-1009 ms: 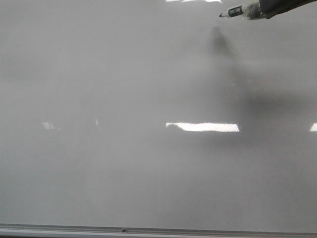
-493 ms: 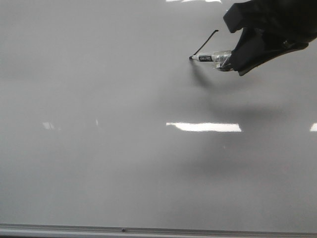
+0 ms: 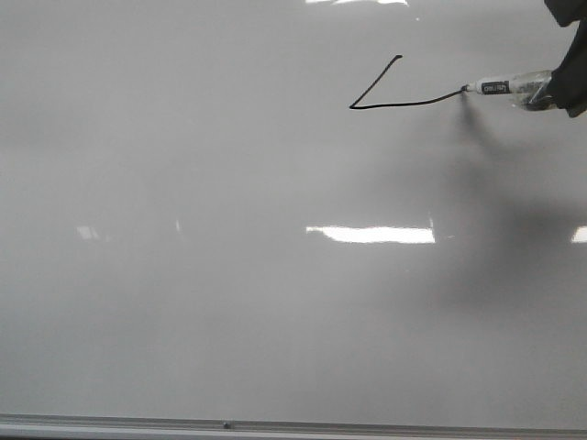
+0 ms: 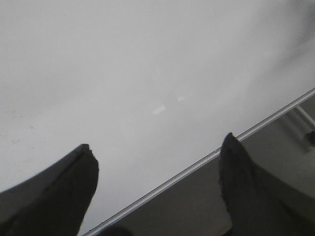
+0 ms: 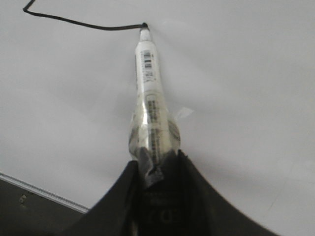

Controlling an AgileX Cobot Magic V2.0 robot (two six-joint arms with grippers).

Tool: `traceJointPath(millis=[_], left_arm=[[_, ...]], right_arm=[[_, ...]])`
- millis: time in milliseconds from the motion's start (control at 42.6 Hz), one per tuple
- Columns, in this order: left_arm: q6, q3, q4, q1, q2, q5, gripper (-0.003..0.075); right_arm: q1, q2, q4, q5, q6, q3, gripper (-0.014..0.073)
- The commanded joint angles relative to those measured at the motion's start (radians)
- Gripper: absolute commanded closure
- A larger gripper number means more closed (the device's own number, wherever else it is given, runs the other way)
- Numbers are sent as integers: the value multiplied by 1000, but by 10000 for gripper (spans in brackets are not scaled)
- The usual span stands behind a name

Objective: Write number 4 on whiteboard

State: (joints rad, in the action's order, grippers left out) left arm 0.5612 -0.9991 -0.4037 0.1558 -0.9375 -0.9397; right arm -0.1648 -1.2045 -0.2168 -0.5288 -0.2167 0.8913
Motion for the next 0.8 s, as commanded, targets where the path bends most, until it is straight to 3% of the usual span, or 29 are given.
traceJointPath(millis=[0,235,493,774], left_arm=[[-9,-26,-36,-1,13,56,219],[-9,-26,-36,-1,13,58,219],[-9,-26,-36,-1,13,58,219],[-9,-26,-36,-1,13,58,219]], right_arm=[[-26,69,-6,45,-5,33,662],[-132,104,-6,148,-6,33,662],[-133,45,-4,240,-6,33,662],[-129,-26,34,241,-6,33,662]])
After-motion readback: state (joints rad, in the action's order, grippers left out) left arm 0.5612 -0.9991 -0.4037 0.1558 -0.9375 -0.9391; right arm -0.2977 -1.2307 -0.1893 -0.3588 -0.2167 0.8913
